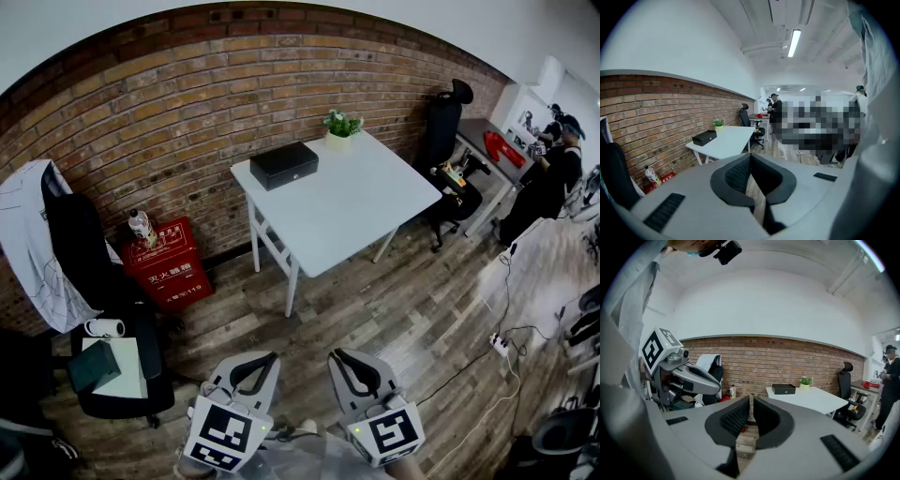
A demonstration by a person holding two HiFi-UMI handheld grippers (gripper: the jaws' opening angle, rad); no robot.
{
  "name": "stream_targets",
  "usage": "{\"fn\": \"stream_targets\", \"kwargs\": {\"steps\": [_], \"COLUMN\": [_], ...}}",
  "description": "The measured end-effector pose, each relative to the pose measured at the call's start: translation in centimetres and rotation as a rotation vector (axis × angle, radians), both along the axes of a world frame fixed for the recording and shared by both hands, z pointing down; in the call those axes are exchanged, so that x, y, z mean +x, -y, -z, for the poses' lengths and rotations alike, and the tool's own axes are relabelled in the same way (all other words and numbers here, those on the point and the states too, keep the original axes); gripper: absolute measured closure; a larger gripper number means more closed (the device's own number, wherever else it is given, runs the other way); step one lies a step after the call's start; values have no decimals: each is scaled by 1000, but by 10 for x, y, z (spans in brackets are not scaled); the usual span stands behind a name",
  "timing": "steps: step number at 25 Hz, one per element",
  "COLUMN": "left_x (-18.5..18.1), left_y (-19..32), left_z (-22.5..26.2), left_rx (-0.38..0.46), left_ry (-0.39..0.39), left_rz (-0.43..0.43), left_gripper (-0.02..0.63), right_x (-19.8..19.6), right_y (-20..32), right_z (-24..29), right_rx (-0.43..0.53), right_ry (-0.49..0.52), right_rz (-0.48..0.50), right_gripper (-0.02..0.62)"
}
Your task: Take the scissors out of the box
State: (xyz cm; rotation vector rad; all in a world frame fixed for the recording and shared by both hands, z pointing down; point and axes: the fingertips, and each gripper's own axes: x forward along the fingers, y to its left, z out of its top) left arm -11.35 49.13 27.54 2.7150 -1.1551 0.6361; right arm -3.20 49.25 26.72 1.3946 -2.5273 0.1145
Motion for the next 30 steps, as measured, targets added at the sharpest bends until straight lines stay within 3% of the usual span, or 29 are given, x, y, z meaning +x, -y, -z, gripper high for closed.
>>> {"fn": "stream_targets", "kwargs": {"steps": [18,25,30], "left_x": [8,24,34], "left_y": [3,2,0], "left_z": [-1,5,7], "left_rx": [1,15,25], "left_ry": [4,4,5], "left_rz": [22,55,95], "left_gripper": [589,589,589], "right_x": [13,24,39], "right_y": [3,5,6], "right_z": [-2,9,11], "right_rx": [-3,79,70], "right_ry": [14,12,19], "right_rz": [0,67,79], "right_gripper": [540,540,540]}}
